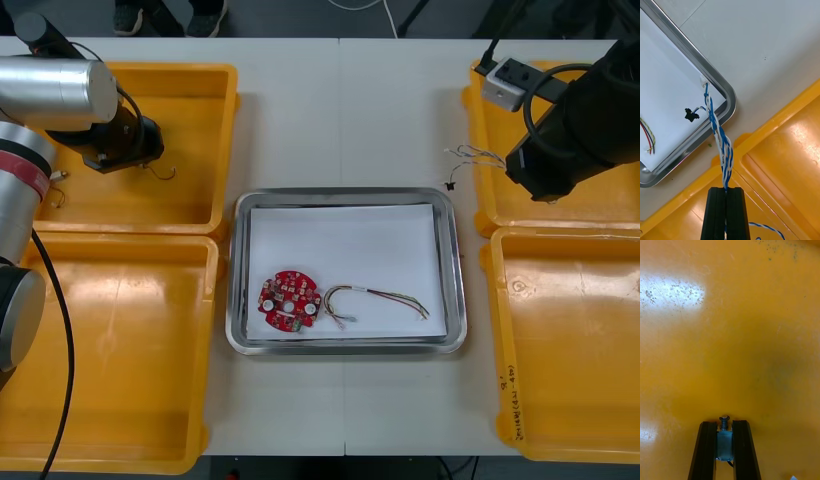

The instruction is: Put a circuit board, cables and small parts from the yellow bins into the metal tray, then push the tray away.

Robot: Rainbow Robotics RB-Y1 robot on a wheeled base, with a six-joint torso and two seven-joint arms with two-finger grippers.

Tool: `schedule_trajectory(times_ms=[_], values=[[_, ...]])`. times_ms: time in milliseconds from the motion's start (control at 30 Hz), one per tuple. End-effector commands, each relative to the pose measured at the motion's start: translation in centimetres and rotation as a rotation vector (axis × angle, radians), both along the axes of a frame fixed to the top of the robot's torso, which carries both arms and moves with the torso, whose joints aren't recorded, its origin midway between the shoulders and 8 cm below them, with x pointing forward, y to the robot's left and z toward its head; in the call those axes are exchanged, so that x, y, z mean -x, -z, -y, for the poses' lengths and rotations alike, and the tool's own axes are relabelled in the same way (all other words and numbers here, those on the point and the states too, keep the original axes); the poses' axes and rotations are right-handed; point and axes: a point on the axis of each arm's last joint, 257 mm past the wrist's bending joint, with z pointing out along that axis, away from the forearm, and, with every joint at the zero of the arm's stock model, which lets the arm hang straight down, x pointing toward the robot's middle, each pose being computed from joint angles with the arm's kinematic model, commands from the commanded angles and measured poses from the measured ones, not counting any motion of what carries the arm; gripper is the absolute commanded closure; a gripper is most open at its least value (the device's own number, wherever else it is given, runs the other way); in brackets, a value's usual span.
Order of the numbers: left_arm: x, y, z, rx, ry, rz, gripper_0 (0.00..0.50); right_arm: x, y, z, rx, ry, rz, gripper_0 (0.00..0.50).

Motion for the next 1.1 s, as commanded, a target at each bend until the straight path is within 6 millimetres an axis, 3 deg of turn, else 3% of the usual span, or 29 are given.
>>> schedule_trajectory(times_ms=[33, 300, 733, 900, 1100], values=[[0.2, -0.2, 1.3, -0.054, 0.066, -0.034, 0.500, 0.5, -0.5, 0.7, 0.062, -0.056, 0.020, 0.500], [0.5, -2.0, 2.1, -0.050, 0.063, -0.069, 0.500, 0.5, -0.5, 0.7, 0.065, -0.061, 0.020, 0.500], [-0.2, -10.2, 2.0, 0.019, 0.022, -0.035, 0.500, 0.4, -0.5, 0.8, 0.072, -0.065, 0.024, 0.500], [0.8, -13.2, 2.7, 0.047, 0.020, -0.069, 0.500, 0.3, -0.5, 0.9, 0.074, -0.062, 0.026, 0.500], [2.8, -15.0, 4.0, 0.060, 0.020, -0.144, 0.500, 0.3, -0.5, 0.9, 0.075, -0.061, 0.027, 0.500]])
